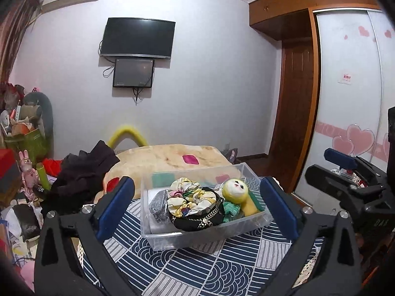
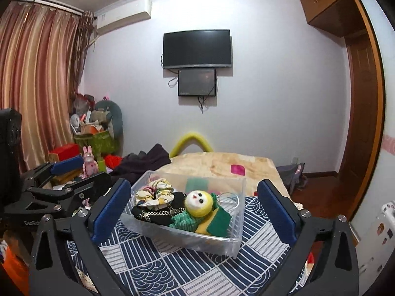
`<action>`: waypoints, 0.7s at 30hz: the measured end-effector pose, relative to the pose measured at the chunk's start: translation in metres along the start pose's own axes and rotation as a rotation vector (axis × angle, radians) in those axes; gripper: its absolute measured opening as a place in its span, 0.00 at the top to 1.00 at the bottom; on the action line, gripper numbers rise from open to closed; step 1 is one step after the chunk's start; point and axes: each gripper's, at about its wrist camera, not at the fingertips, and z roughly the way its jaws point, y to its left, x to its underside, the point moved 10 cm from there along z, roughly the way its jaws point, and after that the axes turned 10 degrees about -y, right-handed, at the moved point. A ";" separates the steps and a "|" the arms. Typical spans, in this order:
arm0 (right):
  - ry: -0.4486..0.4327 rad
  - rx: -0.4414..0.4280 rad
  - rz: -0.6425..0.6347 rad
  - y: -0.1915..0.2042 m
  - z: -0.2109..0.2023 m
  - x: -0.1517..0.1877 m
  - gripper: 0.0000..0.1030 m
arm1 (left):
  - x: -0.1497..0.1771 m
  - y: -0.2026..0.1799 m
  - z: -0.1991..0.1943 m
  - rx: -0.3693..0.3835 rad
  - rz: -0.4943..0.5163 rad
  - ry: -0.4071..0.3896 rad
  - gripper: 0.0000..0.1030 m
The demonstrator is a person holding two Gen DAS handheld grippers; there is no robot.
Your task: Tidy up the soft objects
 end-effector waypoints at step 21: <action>-0.014 0.021 -0.005 0.001 -0.012 0.004 0.00 | 0.004 -0.001 -0.010 -0.006 0.013 -0.004 0.00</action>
